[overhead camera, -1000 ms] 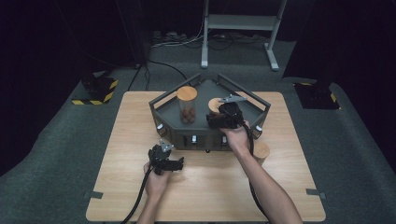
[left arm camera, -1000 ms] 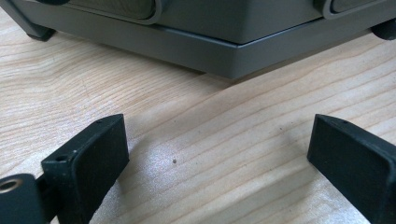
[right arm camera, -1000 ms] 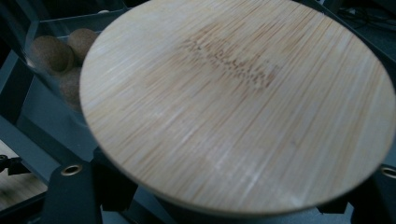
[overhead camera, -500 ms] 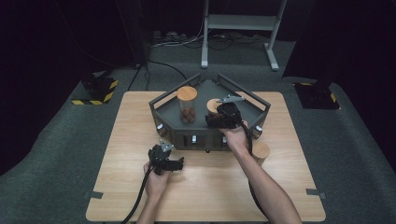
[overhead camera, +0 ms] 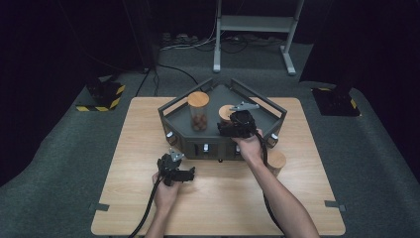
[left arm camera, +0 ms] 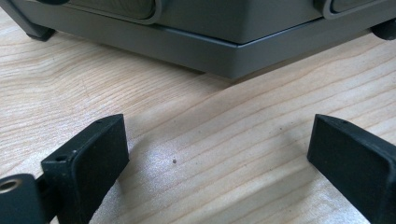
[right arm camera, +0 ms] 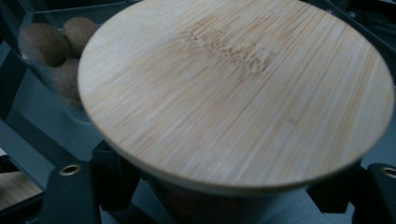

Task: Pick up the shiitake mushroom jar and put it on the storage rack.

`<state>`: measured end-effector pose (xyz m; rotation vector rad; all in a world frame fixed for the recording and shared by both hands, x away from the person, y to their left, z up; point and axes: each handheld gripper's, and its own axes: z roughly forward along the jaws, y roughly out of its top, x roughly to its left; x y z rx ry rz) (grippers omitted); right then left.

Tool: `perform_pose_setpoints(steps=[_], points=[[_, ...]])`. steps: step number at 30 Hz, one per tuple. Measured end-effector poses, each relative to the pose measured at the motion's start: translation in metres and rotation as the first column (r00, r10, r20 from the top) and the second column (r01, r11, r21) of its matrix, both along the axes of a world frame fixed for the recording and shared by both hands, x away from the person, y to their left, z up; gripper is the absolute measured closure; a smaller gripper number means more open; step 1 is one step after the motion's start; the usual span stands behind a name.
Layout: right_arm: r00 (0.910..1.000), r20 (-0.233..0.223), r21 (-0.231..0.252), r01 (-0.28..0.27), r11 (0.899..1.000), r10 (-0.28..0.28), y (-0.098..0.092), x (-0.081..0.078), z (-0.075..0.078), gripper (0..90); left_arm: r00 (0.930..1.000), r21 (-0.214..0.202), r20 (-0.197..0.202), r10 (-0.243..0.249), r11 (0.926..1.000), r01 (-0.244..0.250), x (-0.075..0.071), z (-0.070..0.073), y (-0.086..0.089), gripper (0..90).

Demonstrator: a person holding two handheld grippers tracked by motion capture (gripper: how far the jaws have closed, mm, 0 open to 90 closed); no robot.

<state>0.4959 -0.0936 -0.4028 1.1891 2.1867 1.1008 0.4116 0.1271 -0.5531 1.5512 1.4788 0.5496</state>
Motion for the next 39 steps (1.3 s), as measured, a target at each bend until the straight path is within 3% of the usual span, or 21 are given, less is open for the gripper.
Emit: perform_pose_setpoints(steps=[5,9,13,33,39], points=[[1.0000,-0.003,0.006,-0.003,1.000,0.003,-0.001,0.000,0.000,24.4,1.0000,-0.003,0.001,0.002,1.0000,-0.002,0.000,0.000,0.000,5.0],[0.9994,-0.036,0.023,-0.003,1.000,0.004,-0.004,0.002,-0.002,17.6,1.0000,0.005,0.000,-0.002,1.0000,0.002,0.000,0.000,0.000,5.0],[0.9993,-0.038,0.048,-0.005,0.999,0.007,-0.008,0.002,-0.001,13.3,1.0000,-0.004,0.001,0.002,1.0000,-0.002,0.000,0.000,0.000,5.0],[0.9997,0.011,0.116,-0.021,0.993,0.020,-0.026,-0.017,0.009,5.0,1.0000,0.005,0.000,-0.002,1.0000,0.002,0.000,0.000,0.000,5.0],[0.9997,0.000,0.128,-0.026,0.991,0.026,-0.031,-0.019,0.011,1.9,1.0000,0.005,0.000,-0.002,1.0000,0.002,0.000,0.000,0.000,5.0]])
